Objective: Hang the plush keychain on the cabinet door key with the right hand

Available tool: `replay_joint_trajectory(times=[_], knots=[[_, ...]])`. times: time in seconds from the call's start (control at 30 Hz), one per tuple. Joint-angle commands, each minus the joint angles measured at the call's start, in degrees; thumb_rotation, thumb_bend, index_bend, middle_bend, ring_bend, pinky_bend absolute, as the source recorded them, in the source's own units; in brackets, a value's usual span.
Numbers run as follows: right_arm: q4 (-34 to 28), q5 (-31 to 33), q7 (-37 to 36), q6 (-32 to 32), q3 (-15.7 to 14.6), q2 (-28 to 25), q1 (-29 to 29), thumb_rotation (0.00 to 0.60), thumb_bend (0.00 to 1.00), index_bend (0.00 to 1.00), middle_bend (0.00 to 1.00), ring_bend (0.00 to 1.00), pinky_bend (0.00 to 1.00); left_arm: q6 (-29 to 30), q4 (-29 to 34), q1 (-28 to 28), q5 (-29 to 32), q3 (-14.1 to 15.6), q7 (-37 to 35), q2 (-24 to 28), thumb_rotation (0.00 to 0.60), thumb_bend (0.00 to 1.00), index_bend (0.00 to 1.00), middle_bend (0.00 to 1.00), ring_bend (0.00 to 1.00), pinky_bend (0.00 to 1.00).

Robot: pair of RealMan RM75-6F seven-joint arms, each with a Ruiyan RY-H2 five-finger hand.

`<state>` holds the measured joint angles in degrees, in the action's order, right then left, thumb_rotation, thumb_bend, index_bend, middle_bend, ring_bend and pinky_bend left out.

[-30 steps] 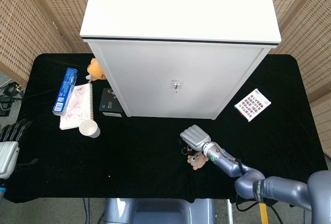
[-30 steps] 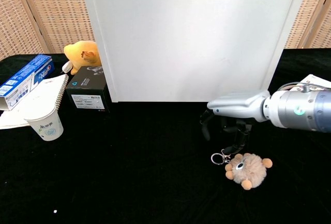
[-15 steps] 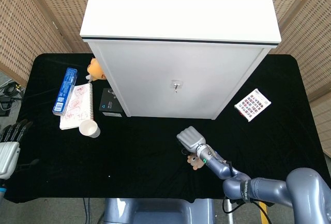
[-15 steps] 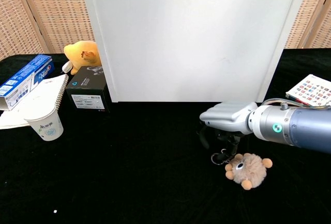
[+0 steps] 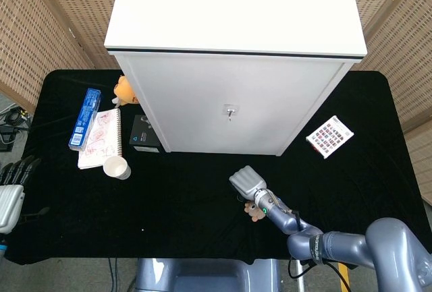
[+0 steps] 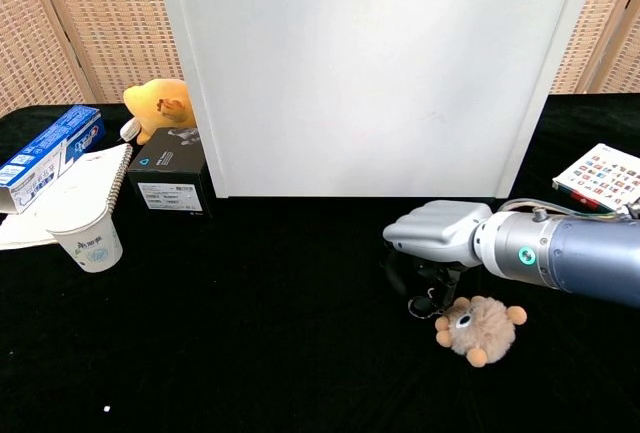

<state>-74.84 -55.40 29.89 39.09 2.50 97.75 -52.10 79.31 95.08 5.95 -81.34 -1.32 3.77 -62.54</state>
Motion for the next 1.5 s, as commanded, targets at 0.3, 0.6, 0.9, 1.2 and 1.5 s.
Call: replay_joint_trajectory(times=[0.3,0.6,0.9,1.2,1.5], knots=[[0.5,-0.9,-1.1,0.4,-0.3,0.1,0.0,0.600,0.52,0.54,1.00,1.00,1.00,0.0,0.0,0.1,0.0,0.0,0.3,-0.1,0.600,0.00,0.00,0.00,0.00,0.00],[0.6,0.2,0.0,0.2,-0.8,0.5,-0.4,0.600,0.53,0.53,1.00,1.00,1.00,0.0,0.0,0.1,0.0,0.1,0.3,-0.1,0.600,0.00,0.00,0.00,0.00,0.00],[1.0,1.3,0.9,0.1,-1.2,0.7,-0.9,0.600,0.53,0.53,1.00,1.00,1.00,0.0,0.1,0.1,-0.1,0.1,0.0,0.0,0.600,0.00,0.00,0.00,0.00,0.00],[1.4,1.7,1.4,0.4,-1.6,1.2,-1.2,0.600,0.54,0.54,1.00,1.00,1.00,0.0,0.1,0.0,-0.3,0.3,-0.1,0.0,0.600,0.00,0.00,0.00,0.00,0.00],[1.4,0.6,0.5,1.1,-1.3,1.3,-0.9,0.600,0.63,0.62,1.00,1.00,1.00,0.1,0.1,0.0,-0.4,0.3,-0.3,0.1,0.600,0.00,0.00,0.00,0.00,0.00]])
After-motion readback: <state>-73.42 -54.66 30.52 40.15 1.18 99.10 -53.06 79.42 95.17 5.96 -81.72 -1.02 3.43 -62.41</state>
